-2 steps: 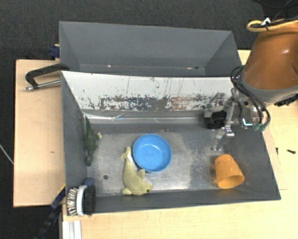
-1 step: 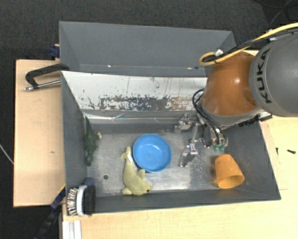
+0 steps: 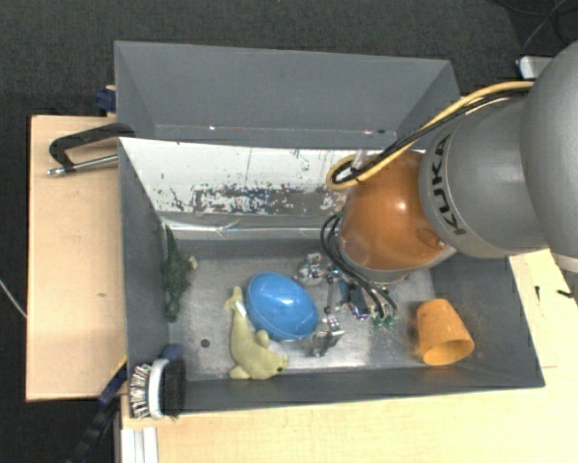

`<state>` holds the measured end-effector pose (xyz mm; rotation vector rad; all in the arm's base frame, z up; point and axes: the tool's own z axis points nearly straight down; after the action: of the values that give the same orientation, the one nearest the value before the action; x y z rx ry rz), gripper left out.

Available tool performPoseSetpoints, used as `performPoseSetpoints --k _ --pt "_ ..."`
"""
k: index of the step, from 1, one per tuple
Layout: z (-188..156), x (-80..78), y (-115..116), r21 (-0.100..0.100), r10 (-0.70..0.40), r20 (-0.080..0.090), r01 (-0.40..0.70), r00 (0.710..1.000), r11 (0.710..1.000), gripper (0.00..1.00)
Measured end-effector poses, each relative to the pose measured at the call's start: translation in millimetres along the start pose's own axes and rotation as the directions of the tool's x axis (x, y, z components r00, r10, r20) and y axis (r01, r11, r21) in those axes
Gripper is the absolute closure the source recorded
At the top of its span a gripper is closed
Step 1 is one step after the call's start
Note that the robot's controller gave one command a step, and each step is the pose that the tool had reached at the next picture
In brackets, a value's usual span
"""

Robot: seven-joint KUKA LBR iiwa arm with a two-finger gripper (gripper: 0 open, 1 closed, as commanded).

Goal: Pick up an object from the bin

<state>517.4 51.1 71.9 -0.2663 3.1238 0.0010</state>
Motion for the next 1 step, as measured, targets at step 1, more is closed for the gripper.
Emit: performPoseSetpoints --k 1 --pt "-0.4 3.6 40.2 -0.001 0.079 -0.001 -0.079 0.997 0.997 0.00"
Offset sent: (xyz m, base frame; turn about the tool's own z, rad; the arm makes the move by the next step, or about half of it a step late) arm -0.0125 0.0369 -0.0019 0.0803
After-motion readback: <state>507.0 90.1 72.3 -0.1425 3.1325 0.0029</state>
